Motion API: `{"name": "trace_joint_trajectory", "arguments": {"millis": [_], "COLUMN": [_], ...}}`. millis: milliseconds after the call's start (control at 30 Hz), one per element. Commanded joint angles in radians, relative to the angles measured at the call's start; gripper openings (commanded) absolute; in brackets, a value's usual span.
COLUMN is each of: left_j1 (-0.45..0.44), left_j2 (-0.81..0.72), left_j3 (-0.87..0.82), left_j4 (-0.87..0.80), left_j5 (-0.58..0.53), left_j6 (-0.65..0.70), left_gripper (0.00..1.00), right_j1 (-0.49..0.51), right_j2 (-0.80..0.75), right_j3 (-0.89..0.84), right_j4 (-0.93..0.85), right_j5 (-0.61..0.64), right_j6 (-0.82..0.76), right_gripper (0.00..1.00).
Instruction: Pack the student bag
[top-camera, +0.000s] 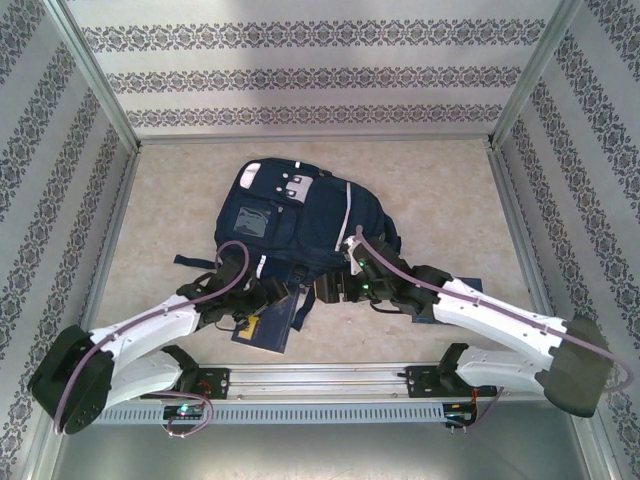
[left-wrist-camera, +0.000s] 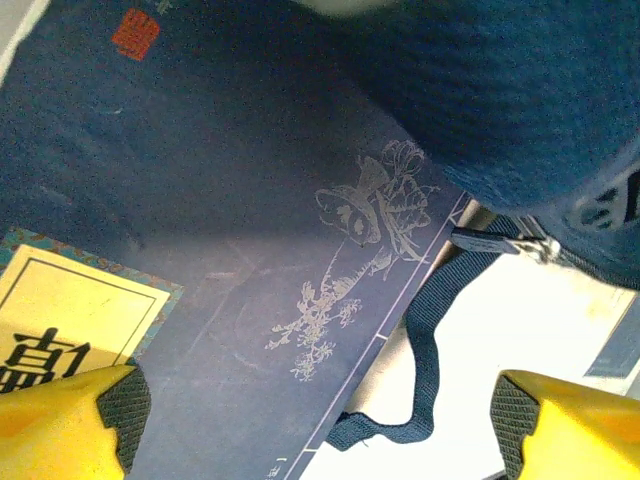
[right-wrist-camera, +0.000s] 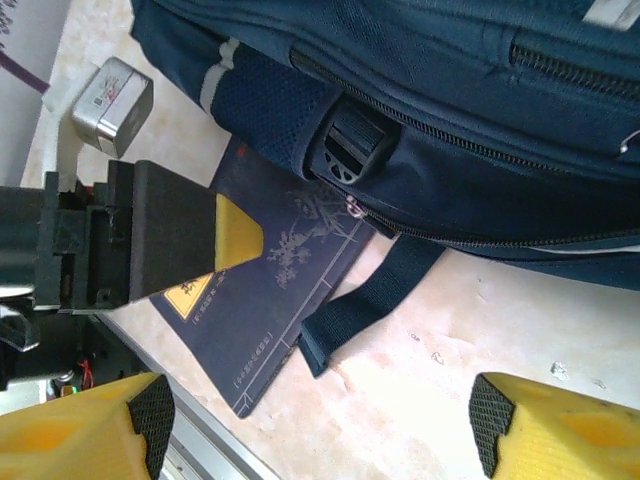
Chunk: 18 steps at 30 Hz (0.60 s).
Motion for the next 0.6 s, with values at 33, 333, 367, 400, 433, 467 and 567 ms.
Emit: {"name": "trace_joint_trajectory", "arguments": {"millis": [33,333,367,400,433,467,567], "left_j1": [-0.068,-0.246,-0.263,-0.276,-0.289,-0.303,-0.341], "left_j2": [0.117,0.464,0.499,0.526,0.551,0.569,0.591], "left_j3": [0.086,0.399,0.427,0.446,0.466,0.487,0.525], "left_j4": [-0.018,-0.27,-0.285,-0.29,-0.294,-0.291,-0.245], "left_j5": [0.037,-0.014,-0.024,-0.03,-0.038,-0.033,0.012], "left_j6": [0.199,0.547,0.563,0.569,0.571,0.573,0.58], "left_gripper": [0.89,0.81,0.81,0.8,0.8,0.8,0.81], "right_j1": [0.006,-0.127,-0.145,-0.159,-0.172,-0.184,-0.207], "right_j2": [-0.004,-0.147,-0.162,-0.173,-0.183,-0.193,-0.225], "right_j3": [0.01,0.001,-0.001,-0.003,-0.005,-0.009,-0.02], "right_j4": [0.0,-0.119,-0.133,-0.142,-0.153,-0.163,-0.192], "right_j5": [0.034,0.112,0.105,0.098,0.089,0.083,0.079], "right_j6": [0.004,0.012,0.009,0.007,0.005,0.001,-0.015], "right_gripper": [0.77,0.77,0.77,0.77,0.77,0.77,0.77]}}
